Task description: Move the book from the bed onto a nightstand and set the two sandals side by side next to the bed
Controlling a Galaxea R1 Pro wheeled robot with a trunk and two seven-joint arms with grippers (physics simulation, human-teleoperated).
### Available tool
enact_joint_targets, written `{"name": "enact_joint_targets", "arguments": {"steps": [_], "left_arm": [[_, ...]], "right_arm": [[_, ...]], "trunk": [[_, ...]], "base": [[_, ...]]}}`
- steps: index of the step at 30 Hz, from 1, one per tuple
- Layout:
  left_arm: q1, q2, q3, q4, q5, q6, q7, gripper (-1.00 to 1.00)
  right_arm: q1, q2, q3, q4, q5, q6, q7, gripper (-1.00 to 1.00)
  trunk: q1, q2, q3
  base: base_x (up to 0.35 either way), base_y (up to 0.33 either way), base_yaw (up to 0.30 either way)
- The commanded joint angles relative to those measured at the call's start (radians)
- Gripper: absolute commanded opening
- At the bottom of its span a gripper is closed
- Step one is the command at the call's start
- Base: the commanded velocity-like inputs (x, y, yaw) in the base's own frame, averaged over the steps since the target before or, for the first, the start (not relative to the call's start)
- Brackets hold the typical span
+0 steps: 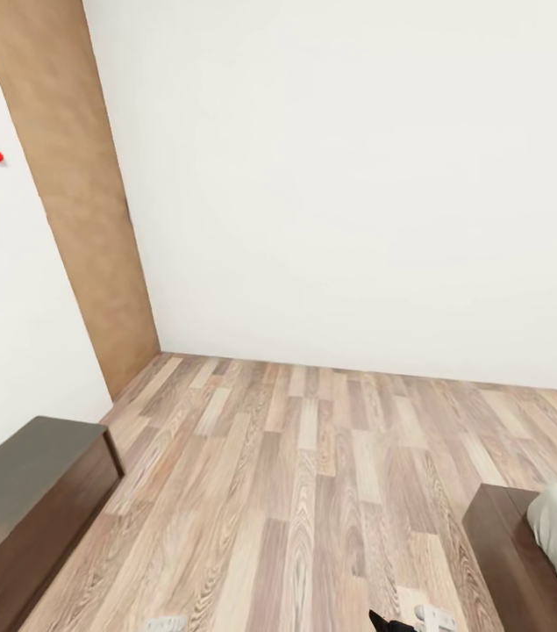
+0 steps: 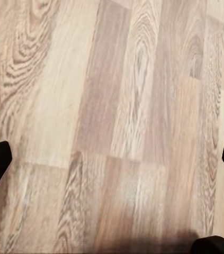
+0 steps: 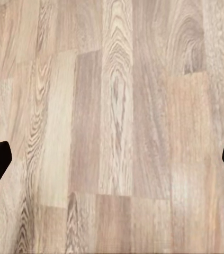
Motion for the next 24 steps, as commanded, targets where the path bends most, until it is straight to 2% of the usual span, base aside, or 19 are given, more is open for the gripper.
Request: {"name": "enact_joint_targets", "arguments": {"steps": [1, 24], "left_arm": [[0.000, 0.000, 0.005, 0.001, -0.005, -0.004, -0.003, 1.00], [0.000, 0.000, 0.005, 0.001, -0.005, -0.004, -0.003, 1.00]], "right_arm": [[-0.002, 0.001, 0.008, 0.005, -0.009, -0.005, 0.007, 1.00], [-0.002, 0.001, 0.008, 0.005, -0.010, -0.005, 0.006, 1.00]], "trunk": [[0.001, 0.000, -0.001], [0.001, 0.000, -0.001]], "base": [[0.331, 0.000, -0.196], [0.331, 0.000, -0.016]]}}
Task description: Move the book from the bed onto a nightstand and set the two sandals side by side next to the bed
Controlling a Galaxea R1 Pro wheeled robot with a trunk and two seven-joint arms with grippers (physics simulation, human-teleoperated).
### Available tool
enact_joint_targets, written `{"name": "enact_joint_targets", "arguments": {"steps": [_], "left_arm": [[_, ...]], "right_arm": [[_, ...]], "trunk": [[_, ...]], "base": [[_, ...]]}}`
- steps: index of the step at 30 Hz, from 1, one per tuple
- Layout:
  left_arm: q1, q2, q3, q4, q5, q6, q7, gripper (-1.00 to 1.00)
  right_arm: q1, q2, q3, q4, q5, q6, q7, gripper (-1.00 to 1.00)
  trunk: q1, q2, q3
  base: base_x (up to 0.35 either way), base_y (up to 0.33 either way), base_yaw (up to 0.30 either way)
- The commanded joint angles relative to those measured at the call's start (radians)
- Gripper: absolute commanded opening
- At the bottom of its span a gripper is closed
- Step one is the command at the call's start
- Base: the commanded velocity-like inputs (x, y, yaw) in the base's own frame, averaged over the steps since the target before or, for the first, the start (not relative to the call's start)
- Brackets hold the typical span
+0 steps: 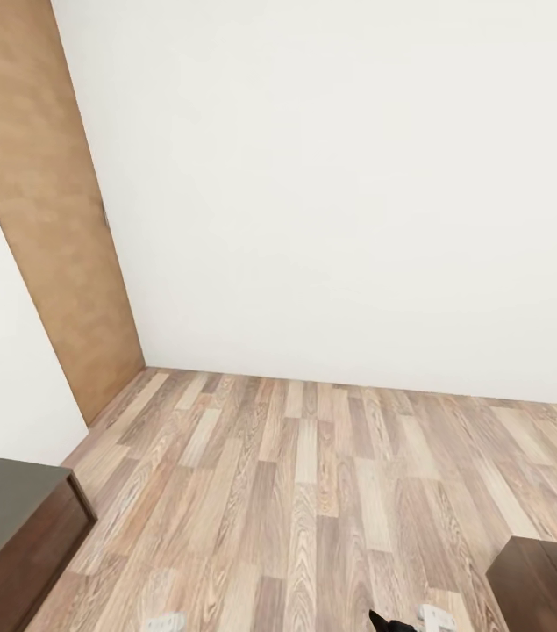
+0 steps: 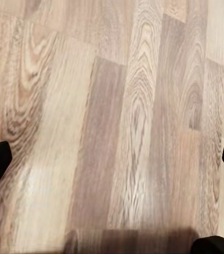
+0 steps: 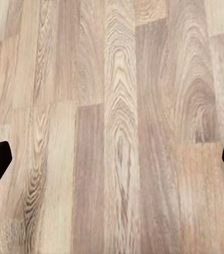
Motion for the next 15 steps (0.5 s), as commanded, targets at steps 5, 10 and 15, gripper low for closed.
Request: {"name": "enact_joint_targets", "arguments": {"steps": [5, 10, 15], "left_arm": [[-0.001, 0.000, 0.005, 0.001, -0.005, -0.004, -0.003, 1.00], [-0.001, 0.000, 0.005, 0.001, -0.005, -0.004, -0.003, 1.00], [-0.001, 0.000, 0.005, 0.001, -0.005, -0.004, -0.003, 1.00]], "right_arm": [[-0.001, 0.001, 0.009, 0.004, -0.009, -0.005, 0.007, 1.00], [-0.002, 0.001, 0.008, 0.004, -0.009, -0.005, 0.007, 1.00], [-0.002, 0.001, 0.008, 0.004, -0.010, -0.005, 0.007, 1.00]], "trunk": [[0.001, 0.000, -0.001], [0.001, 0.000, -0.001], [0.001, 0.000, -0.001]], "base": [[0.331, 0.000, 0.000], [0.331, 0.000, 0.000], [0.331, 0.000, 0.000]]}}
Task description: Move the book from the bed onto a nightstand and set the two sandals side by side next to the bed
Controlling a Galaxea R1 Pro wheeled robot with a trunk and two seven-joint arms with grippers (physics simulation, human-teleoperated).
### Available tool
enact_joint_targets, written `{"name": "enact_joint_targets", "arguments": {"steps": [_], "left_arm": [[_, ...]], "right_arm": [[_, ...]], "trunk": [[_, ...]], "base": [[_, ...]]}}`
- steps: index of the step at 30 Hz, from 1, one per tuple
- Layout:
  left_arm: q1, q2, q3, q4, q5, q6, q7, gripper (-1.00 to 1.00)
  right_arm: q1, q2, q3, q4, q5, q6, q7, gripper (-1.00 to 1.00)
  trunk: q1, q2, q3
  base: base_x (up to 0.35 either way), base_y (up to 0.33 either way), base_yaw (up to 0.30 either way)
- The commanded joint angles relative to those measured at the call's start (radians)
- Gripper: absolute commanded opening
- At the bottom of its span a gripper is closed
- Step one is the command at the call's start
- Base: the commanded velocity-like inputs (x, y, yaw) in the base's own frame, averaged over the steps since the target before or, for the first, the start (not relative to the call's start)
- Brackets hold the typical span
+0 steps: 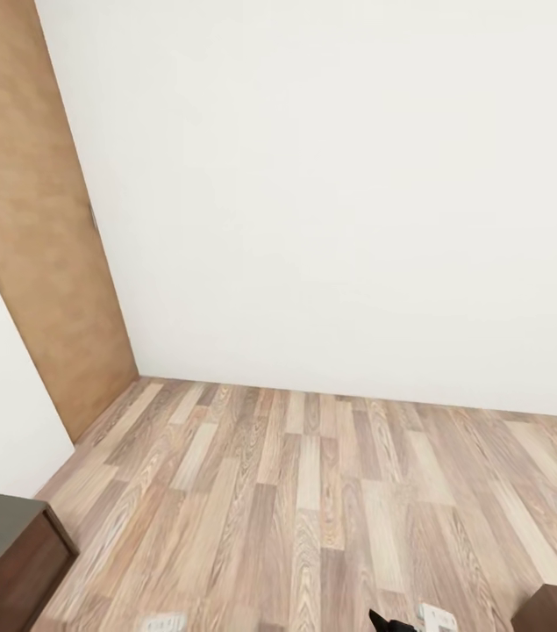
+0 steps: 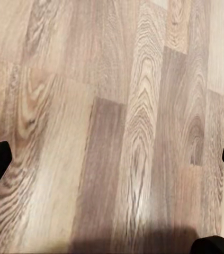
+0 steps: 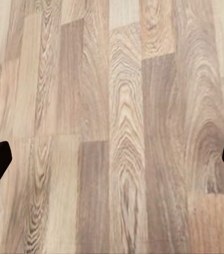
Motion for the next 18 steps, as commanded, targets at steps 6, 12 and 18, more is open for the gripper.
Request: {"name": "enact_joint_targets", "arguments": {"steps": [6, 12, 18], "left_arm": [[-0.001, 0.000, 0.005, 0.001, -0.005, -0.004, -0.003, 1.00], [-0.001, 0.000, 0.005, 0.001, -0.005, -0.004, -0.003, 1.00], [-0.001, 0.000, 0.005, 0.001, -0.005, -0.004, -0.003, 1.00]], "right_arm": [[-0.001, 0.001, 0.008, 0.004, -0.010, -0.005, 0.007, 1.00], [-0.001, 0.001, 0.009, 0.004, -0.010, -0.005, 0.007, 1.00], [-0.001, 0.001, 0.009, 0.004, -0.009, -0.005, 0.008, 1.00]], "trunk": [[0.001, 0.000, -0.001], [0.001, 0.000, -0.001], [0.001, 0.000, -0.001]], "base": [[0.331, 0.000, 0.000], [0.331, 0.000, 0.000], [0.331, 0.000, -0.013]]}}
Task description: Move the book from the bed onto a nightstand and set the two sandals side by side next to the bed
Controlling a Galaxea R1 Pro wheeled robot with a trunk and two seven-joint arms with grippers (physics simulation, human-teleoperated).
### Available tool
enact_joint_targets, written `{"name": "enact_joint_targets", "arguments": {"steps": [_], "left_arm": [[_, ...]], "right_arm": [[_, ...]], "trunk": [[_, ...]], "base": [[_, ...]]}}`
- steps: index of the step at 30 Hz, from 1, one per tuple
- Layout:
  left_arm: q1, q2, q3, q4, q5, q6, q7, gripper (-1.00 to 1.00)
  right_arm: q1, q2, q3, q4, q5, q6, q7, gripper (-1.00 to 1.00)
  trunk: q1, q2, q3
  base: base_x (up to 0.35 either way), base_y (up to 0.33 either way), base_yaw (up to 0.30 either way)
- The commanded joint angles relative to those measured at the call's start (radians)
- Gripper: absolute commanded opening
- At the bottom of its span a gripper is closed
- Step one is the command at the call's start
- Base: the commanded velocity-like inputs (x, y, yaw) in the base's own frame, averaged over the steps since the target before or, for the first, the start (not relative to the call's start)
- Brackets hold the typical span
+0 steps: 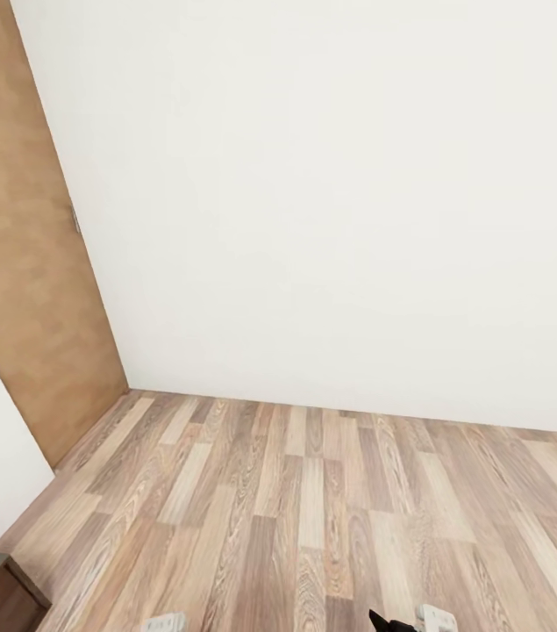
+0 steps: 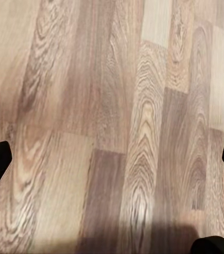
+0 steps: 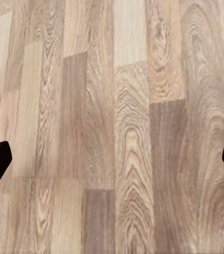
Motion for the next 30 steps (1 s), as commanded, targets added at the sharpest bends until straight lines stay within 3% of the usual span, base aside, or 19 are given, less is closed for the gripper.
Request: {"name": "enact_joint_targets", "arguments": {"steps": [1, 14, 23, 30], "left_arm": [[-0.001, 0.000, 0.005, 0.001, -0.005, -0.004, -0.003, 1.00], [-0.001, 0.000, 0.005, 0.001, -0.005, -0.004, -0.003, 1.00], [-0.001, 0.000, 0.005, 0.001, -0.005, -0.004, -0.003, 1.00], [-0.001, 0.002, 0.008, 0.001, -0.005, -0.004, -0.003, 1.00]], "right_arm": [[-0.002, 0.001, 0.009, 0.004, -0.010, -0.005, 0.007, 1.00], [-0.002, 0.001, 0.009, 0.004, -0.009, -0.005, 0.007, 1.00], [-0.001, 0.001, 0.009, 0.004, -0.009, -0.005, 0.007, 1.00], [-0.002, 0.002, 0.008, 0.004, -0.009, -0.005, 0.007, 1.00]], "trunk": [[0.001, 0.000, -0.001], [0.001, 0.000, -0.001], [0.001, 0.000, -0.001], [0.001, 0.000, -0.001]], "base": [[0.331, 0.000, -0.110], [0.331, 0.000, -0.255], [0.316, 0.000, -0.039], [0.049, 0.000, -0.001]]}}
